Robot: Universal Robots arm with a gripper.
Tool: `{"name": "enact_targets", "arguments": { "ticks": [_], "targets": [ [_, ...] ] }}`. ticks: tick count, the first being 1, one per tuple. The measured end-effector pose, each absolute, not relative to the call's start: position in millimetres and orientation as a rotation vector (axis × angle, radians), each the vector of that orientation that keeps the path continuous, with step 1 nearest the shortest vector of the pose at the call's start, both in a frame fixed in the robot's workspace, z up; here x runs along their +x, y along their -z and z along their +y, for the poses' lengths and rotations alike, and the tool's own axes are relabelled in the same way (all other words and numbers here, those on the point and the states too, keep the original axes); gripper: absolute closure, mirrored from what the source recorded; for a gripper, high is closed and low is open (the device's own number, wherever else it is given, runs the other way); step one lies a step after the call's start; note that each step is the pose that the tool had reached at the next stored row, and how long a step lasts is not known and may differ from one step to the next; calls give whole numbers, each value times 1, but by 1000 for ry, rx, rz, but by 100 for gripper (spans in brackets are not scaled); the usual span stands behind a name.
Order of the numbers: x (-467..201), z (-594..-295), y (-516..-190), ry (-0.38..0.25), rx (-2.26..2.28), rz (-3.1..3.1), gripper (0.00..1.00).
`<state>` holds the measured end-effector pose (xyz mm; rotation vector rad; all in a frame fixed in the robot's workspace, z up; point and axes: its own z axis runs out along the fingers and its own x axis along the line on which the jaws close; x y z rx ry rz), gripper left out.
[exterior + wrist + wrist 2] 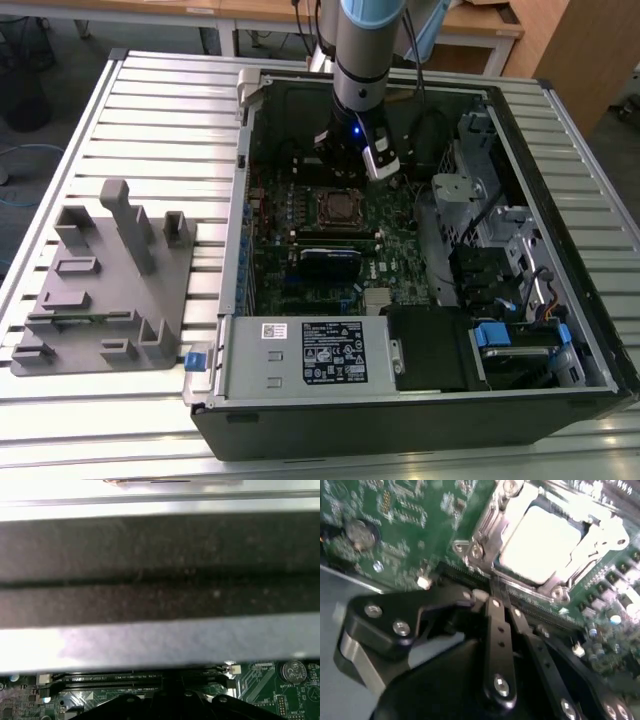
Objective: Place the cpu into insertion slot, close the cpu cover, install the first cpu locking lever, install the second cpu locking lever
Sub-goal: 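Install the first cpu locking lever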
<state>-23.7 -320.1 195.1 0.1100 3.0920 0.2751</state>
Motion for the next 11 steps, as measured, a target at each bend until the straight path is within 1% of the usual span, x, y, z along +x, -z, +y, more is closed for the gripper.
{"name": "enact_targets", "arguments": {
  "ticks": [11],
  "targets": [
    [-24, -320, -198, -285, 110, 3091, 89]
  ]
}}
